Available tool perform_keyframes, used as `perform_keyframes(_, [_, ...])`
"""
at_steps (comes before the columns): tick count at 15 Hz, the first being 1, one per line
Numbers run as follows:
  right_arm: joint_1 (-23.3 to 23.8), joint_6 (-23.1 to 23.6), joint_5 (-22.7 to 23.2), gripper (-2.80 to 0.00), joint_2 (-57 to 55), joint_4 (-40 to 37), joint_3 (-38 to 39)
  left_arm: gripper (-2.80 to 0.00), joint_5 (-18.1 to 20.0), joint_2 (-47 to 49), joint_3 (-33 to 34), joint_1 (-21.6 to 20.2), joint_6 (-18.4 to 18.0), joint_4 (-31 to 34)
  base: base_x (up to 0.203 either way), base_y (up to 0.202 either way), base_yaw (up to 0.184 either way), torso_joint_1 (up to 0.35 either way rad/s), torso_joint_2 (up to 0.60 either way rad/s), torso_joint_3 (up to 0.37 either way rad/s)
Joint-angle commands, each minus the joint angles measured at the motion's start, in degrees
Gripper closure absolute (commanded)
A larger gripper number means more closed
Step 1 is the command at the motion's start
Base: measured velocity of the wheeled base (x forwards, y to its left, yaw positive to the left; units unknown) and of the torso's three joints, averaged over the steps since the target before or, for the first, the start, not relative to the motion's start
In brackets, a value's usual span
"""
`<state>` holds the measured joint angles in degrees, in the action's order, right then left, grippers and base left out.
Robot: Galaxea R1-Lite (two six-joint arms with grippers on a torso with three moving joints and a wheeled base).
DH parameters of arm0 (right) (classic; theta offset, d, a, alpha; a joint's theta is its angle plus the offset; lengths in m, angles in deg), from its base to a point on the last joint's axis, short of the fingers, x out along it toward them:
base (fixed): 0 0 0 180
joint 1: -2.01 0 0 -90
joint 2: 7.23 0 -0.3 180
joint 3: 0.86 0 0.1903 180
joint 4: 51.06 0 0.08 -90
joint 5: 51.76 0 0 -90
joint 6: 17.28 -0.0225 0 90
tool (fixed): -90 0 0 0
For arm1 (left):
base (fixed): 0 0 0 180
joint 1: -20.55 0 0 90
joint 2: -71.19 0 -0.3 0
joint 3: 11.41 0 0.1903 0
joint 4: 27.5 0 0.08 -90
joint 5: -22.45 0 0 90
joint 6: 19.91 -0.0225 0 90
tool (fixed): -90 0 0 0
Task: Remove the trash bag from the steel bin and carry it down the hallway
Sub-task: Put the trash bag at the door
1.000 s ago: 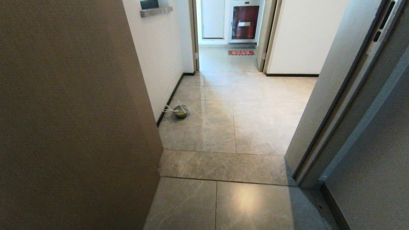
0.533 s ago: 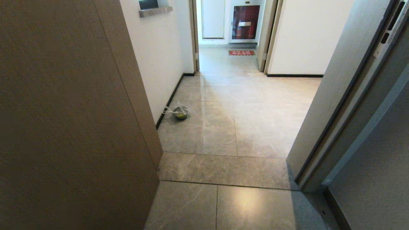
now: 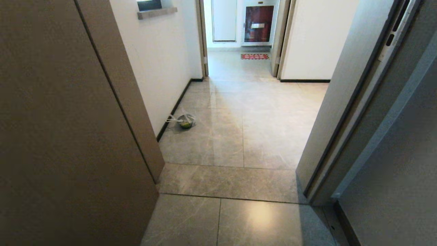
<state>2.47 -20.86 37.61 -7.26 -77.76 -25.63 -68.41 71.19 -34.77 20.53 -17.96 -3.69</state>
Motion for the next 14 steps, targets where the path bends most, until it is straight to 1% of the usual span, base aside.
perform_keyframes(1, [0.1, 0.0, 0.0, 0.00, 0.1, 0.0, 0.0, 0.00, 0.0, 0.1, 0.0, 0.0, 0.1, 0.0, 0.000, -0.074, -0.001, 0.005, 0.00, 0.000])
perform_keyframes(5, [0.1, 0.0, 0.0, 0.00, 0.1, 0.0, 0.0, 0.00, 0.0, 0.1, 0.0, 0.0, 0.1, 0.0, 0.000, 0.000, 0.000, 0.000, 0.00, 0.000])
perform_keyframes(6, [0.1, 0.0, 0.0, 0.00, 0.1, 0.0, 0.0, 0.00, 0.0, 0.1, 0.0, 0.0, 0.1, 0.0, 0.093, 0.001, 0.002, 0.008, 0.00, 0.007])
perform_keyframes(14, [0.1, 0.0, 0.0, 0.00, 0.1, 0.0, 0.0, 0.00, -0.1, 0.1, 0.0, 0.0, 0.6, -0.1, 0.189, 0.000, 0.002, 0.002, 0.00, 0.000])
